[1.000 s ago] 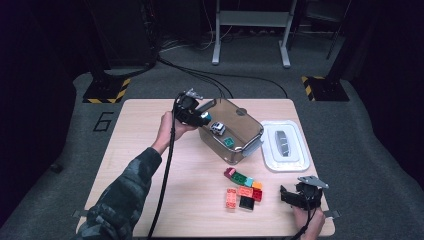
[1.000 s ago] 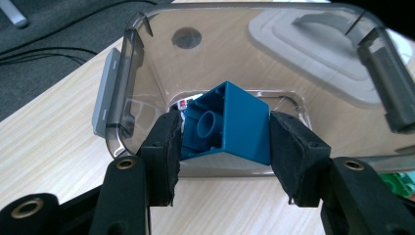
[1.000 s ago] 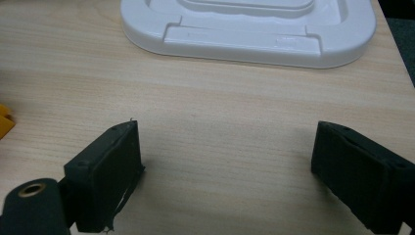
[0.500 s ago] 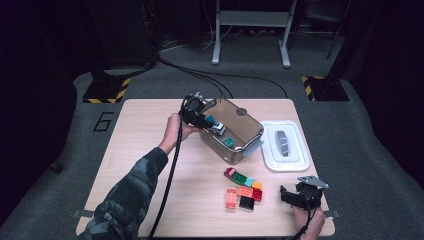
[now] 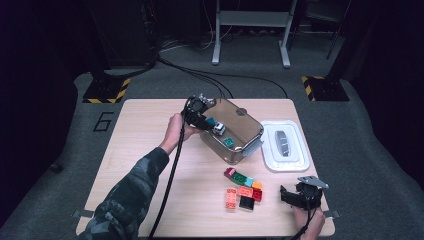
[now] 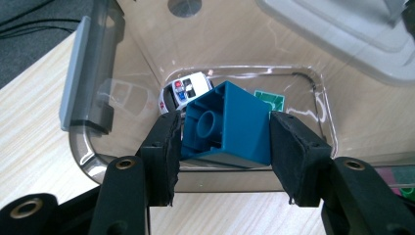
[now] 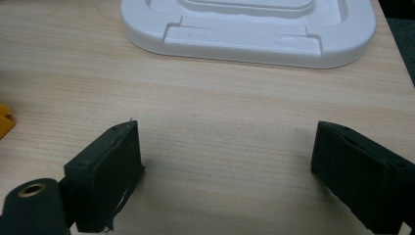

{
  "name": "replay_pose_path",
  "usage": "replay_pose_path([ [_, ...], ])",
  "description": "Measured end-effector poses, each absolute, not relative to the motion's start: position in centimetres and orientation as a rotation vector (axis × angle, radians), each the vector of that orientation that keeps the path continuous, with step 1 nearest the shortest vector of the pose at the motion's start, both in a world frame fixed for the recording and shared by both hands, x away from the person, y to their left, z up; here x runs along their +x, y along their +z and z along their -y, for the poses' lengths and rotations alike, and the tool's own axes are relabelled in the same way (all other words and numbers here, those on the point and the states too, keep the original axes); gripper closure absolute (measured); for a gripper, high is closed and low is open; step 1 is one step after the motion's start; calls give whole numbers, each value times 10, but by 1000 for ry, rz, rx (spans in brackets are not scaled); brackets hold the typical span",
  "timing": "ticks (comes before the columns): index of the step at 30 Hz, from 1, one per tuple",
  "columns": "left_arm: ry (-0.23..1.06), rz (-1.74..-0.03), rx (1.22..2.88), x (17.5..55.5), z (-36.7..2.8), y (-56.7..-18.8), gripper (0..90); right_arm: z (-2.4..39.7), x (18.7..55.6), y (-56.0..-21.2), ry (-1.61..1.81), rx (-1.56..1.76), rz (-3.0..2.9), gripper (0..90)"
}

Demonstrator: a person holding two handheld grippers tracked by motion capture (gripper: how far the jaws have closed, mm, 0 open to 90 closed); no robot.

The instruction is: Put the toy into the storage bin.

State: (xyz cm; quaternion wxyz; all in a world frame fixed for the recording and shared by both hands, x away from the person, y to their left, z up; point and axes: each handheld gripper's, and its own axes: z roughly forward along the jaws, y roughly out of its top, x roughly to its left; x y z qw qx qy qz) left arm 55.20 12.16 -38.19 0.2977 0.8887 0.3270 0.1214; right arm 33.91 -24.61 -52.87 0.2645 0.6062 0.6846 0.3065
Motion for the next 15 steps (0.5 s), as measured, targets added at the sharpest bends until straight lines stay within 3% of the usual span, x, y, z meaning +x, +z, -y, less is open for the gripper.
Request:
replay_pose_path([
  [8,319,-879,2368,551,-122,-382,455,246,339,-529,830,1639,-1850,104],
  [15,324,-893,2334,547,-134,-375,326,246,339,-529,830,1640,-1853,104],
])
